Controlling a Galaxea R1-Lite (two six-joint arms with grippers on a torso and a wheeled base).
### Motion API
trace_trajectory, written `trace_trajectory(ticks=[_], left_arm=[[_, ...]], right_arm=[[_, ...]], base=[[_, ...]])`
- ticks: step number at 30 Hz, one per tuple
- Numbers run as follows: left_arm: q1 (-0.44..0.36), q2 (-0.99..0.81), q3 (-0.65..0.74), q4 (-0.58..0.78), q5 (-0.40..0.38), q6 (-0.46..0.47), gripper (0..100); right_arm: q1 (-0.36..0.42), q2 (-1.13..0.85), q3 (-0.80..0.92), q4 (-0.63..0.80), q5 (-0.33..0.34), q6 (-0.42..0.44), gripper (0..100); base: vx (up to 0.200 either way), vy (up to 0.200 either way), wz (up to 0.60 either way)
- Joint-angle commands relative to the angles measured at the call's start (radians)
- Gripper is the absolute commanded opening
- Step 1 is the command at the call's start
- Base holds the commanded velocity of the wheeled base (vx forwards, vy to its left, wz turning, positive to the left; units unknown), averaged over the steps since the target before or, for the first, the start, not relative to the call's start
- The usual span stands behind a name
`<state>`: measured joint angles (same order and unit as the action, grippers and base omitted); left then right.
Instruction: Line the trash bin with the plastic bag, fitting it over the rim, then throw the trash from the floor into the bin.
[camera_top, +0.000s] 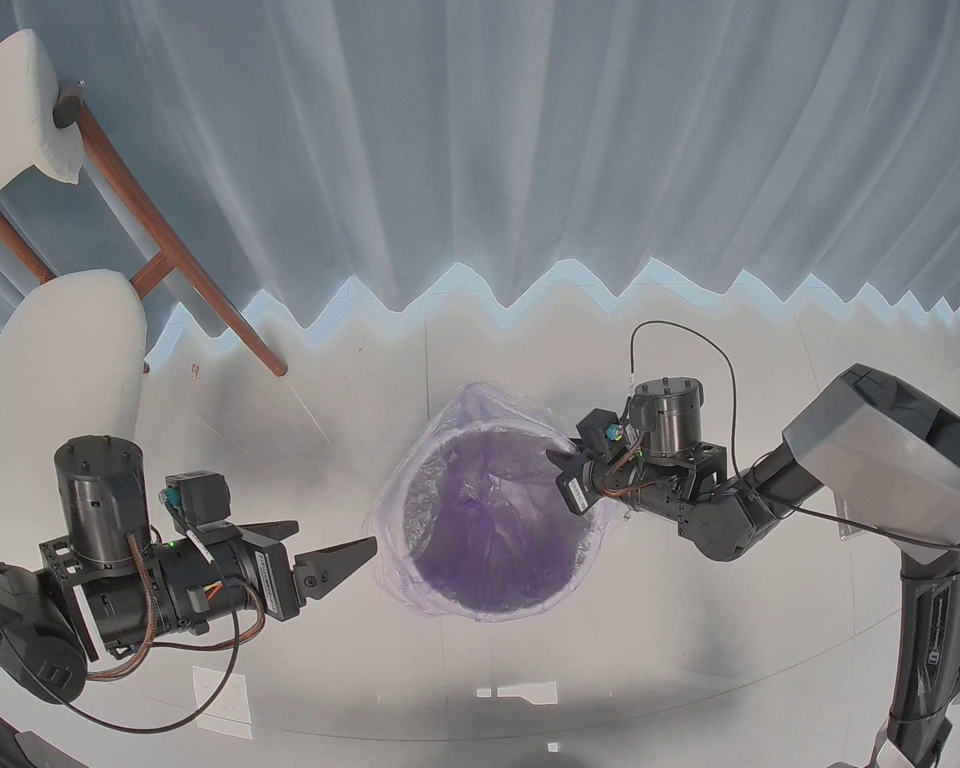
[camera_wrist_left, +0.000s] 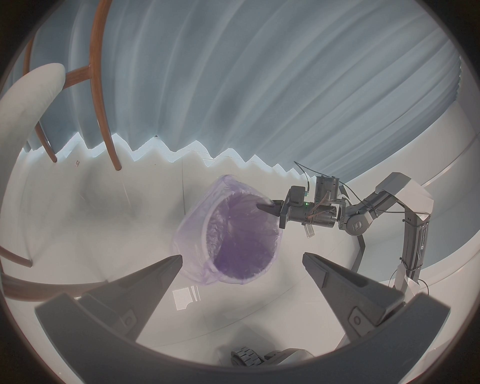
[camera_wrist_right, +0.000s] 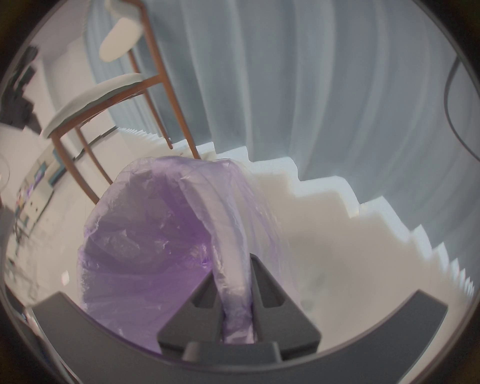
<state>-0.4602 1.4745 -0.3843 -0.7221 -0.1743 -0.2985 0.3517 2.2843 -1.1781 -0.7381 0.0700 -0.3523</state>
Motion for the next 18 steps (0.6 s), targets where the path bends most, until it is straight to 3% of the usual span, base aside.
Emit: trace_trajectory(ticks=[1,9,18], left_arm=[[0.0,-0.003,0.001,0.0,-0.001,0.001,100],[-0.002,-0.003,0.001,0.0,-0.001,0.001,100],[-0.005,0.0,0.002,0.0,-0.001,0.001,100]], right_arm=[[-0.008,0.001,0.023,-0.078,0.051,-0.097,0],[0.01,0.0,0.1,-0.132,0.162,-0.224,0],[0.007,0.009,0.109,-0.145,0.205,-0.229,0]], base=[[0.0,0.0,0.0],[0.0,0.0,0.0],[0.0,0.0,0.0]])
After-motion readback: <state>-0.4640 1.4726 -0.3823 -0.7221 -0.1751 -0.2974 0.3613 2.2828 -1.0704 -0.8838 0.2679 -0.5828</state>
